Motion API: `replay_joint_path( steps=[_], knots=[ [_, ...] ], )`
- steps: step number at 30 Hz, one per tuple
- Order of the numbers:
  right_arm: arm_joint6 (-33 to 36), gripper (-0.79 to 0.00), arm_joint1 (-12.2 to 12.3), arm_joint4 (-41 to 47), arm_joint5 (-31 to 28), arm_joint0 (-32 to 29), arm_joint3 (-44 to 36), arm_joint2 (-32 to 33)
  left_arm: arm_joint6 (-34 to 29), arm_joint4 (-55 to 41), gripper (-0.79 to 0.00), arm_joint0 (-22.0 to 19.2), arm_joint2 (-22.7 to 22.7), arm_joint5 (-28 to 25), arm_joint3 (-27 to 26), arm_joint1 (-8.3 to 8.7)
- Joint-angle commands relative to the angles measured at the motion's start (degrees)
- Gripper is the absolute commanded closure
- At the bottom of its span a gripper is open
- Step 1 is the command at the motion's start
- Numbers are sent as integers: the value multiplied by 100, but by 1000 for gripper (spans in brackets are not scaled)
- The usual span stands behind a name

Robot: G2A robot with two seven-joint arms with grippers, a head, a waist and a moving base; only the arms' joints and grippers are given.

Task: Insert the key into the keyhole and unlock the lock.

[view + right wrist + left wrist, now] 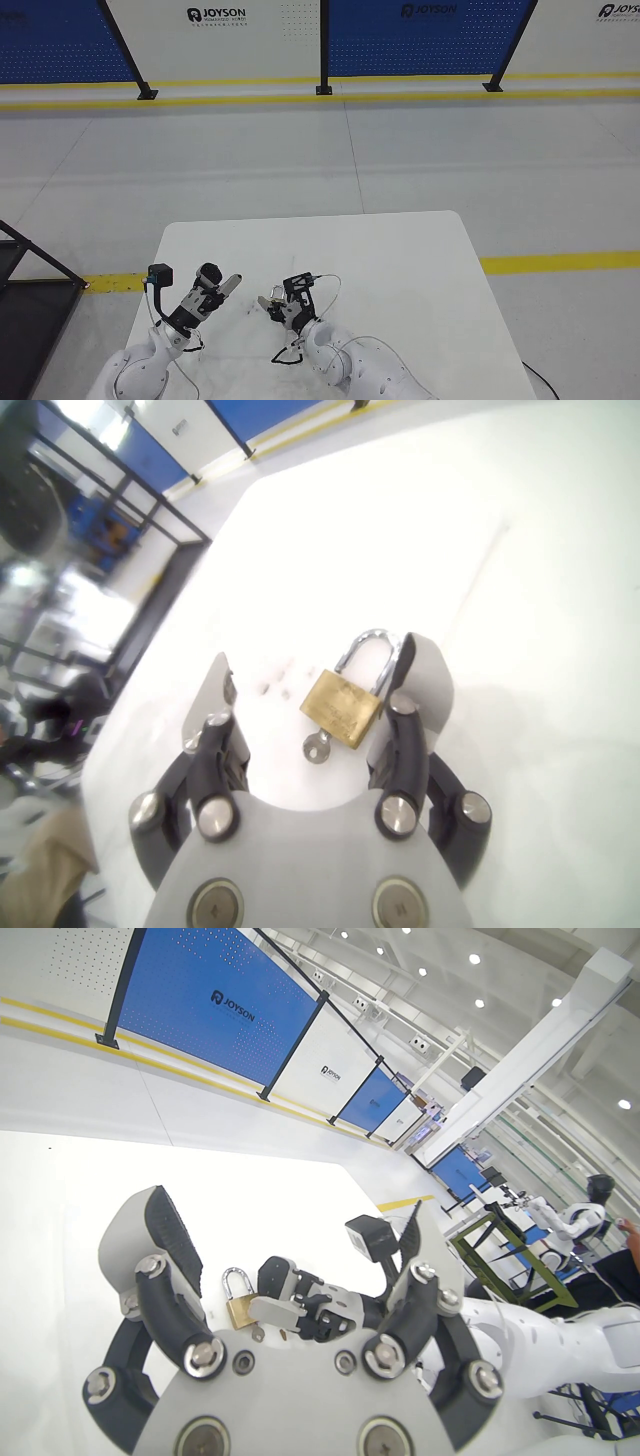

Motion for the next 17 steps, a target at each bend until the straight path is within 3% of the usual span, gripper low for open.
replay_joint_path(
  steps=[1, 6, 10, 13, 17],
  knots=[
    [-223, -785, 104, -483, 309, -169, -360, 93, 0, 0, -785, 0, 0, 0, 0, 0],
    [-516, -785, 494, -1710, 876, -897, -1698, 550, 0, 0, -785, 0, 0, 0, 0, 0],
    [-535, -785, 895, -2692, 833, -1805, -3048, 1236, 0, 0, -785, 0, 0, 0, 0, 0],
    [-592, -785, 1120, -2989, 427, -2500, -3939, 1696, 0, 0, -785, 0, 0, 0, 0, 0],
    [-607, -785, 1146, -3023, 358, -2609, -4067, 1762, 0, 0, -785, 0, 0, 0, 0, 0]
  ],
)
